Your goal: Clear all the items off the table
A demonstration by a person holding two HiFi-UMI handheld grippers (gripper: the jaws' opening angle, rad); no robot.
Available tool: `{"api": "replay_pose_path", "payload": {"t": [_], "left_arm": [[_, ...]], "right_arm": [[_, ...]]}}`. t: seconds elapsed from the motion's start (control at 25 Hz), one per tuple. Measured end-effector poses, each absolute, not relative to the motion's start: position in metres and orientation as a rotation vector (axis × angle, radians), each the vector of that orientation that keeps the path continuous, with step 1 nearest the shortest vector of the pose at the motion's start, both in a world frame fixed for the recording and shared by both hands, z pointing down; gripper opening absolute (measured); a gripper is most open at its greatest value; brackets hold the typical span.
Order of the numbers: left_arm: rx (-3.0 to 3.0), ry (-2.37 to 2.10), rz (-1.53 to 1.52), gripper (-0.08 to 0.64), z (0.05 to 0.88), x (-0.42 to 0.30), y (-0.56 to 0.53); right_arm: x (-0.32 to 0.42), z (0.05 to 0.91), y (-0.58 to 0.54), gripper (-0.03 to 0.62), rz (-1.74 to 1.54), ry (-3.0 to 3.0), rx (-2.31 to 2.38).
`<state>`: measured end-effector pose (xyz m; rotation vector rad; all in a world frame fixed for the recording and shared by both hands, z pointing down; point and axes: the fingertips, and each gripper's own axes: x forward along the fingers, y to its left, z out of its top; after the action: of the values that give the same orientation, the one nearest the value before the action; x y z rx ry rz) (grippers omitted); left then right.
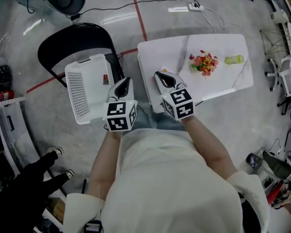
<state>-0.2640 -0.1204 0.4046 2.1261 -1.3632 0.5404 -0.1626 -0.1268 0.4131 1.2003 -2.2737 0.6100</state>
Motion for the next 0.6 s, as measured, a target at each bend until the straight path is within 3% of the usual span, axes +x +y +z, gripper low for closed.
{"api": "replay_pose_path", "payload": {"t": [0.6], "left_arm": [[2.310,-1.019,0.726,0.009,0.423,-0.178,-0.131]], "right_arm": [[-0.071,0.445,-0.097,0.000,0.839,-2.042,1.552]]}}
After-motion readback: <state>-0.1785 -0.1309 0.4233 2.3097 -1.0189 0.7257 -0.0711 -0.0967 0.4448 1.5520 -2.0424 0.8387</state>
